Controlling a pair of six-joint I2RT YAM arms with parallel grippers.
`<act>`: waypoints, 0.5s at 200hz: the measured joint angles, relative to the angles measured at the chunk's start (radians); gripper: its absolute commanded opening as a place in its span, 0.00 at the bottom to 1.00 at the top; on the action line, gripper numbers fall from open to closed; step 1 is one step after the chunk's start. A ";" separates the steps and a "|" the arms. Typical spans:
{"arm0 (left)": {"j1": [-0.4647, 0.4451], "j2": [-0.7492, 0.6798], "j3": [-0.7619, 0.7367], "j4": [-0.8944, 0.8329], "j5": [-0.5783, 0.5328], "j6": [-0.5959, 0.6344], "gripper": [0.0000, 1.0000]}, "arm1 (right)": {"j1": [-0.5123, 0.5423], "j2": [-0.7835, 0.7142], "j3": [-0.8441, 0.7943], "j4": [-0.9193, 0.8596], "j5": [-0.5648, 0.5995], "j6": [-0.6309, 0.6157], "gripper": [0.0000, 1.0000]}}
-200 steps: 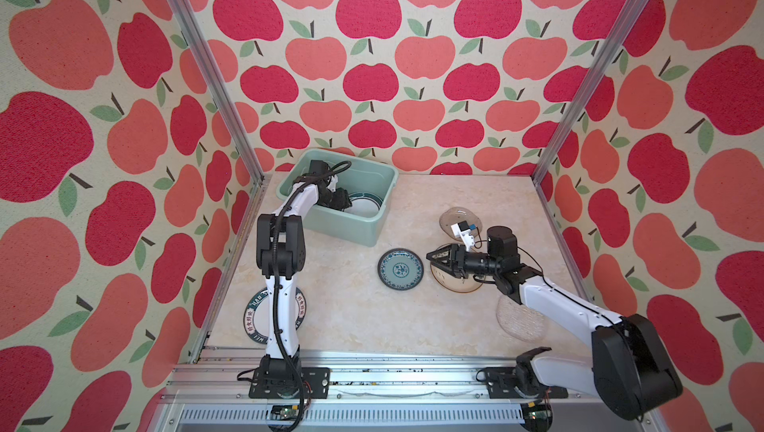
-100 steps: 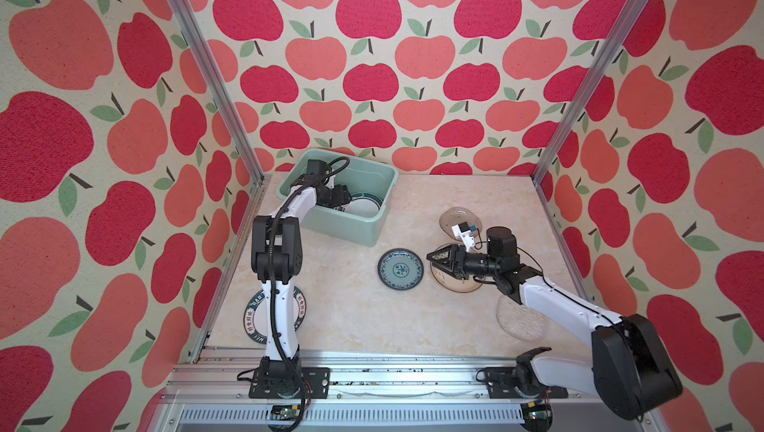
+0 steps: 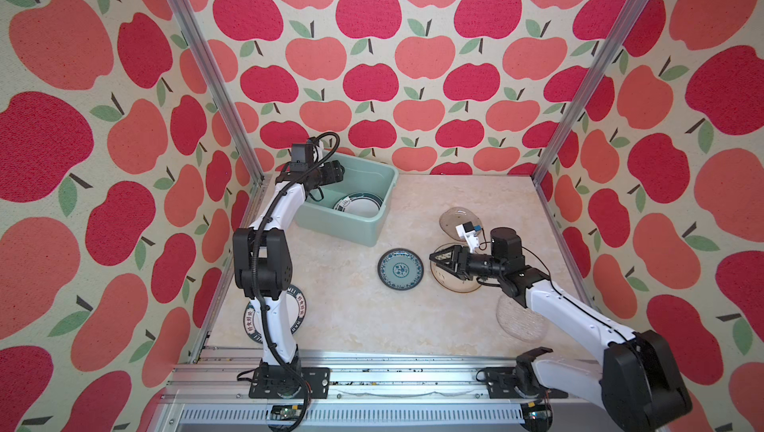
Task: Place the plates into the plastic bin on the countertop
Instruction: 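Lift the left gripper out of the bin while the right reaches toward the lettered plate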
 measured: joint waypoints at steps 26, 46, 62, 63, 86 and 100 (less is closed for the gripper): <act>0.006 -0.159 -0.039 0.013 -0.024 0.002 0.88 | -0.001 -0.095 0.031 -0.036 0.039 -0.061 0.73; 0.017 -0.290 -0.077 -0.016 -0.028 -0.003 0.89 | -0.001 -0.137 0.054 -0.040 0.069 -0.090 0.74; 0.032 -0.412 -0.157 -0.057 -0.032 -0.007 0.90 | 0.010 -0.135 0.082 -0.043 0.087 -0.108 0.74; 0.034 -0.423 -0.168 -0.063 -0.034 -0.007 0.90 | 0.011 -0.134 0.084 -0.043 0.088 -0.108 0.74; 0.075 -0.635 -0.370 -0.137 -0.032 -0.034 0.97 | 0.083 -0.081 0.173 -0.060 0.118 -0.138 0.74; 0.121 -0.769 -0.498 -0.192 -0.025 -0.064 0.99 | 0.156 -0.033 0.236 -0.062 0.146 -0.154 0.73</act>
